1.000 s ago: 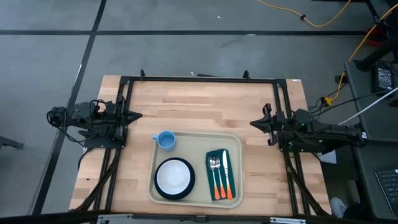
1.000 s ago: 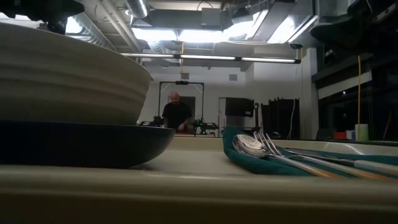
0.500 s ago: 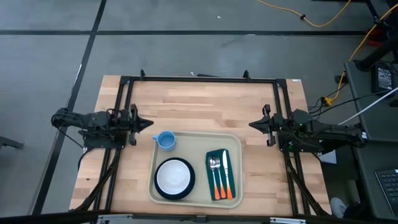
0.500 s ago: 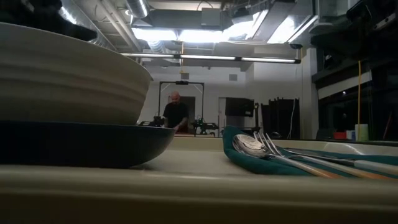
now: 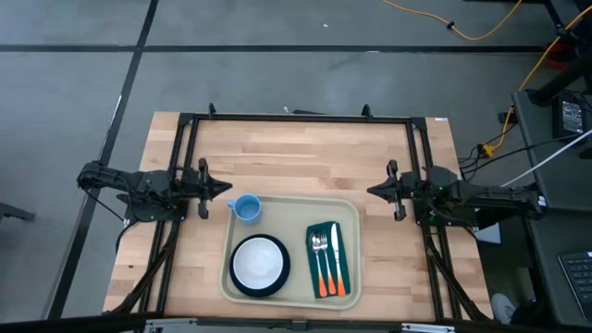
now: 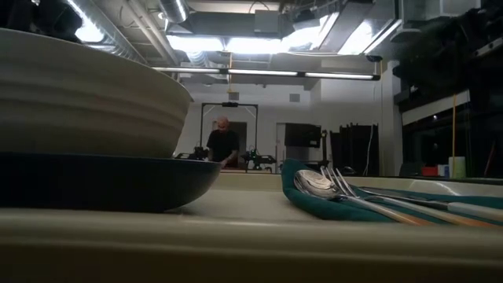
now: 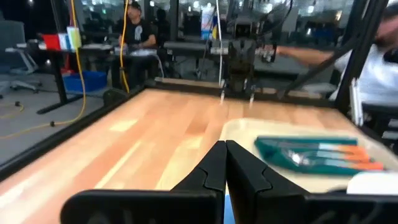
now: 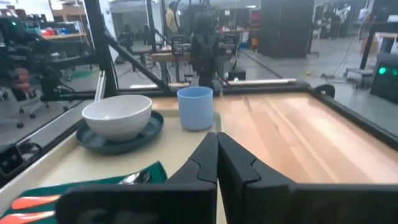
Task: Set up tray
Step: Return to Home Position
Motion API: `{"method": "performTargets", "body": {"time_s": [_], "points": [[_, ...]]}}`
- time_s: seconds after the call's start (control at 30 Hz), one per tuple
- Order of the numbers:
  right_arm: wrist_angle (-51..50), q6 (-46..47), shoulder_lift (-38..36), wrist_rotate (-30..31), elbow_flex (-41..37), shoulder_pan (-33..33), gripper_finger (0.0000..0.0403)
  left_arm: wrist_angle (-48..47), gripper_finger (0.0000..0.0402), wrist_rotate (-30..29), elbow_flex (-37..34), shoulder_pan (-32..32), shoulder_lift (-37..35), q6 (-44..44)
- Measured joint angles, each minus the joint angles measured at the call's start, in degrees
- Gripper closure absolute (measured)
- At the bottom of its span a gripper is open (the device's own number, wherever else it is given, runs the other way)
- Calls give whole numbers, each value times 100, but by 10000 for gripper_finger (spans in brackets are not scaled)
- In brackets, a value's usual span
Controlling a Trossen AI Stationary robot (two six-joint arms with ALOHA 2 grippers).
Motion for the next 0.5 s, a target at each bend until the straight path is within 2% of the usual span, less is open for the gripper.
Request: {"method": "performTargets", "body": {"time_s": [0.5], "points": [[-425,983,0,-12,0,0,397,-155,400,-25,4,0,10,-187]]}}
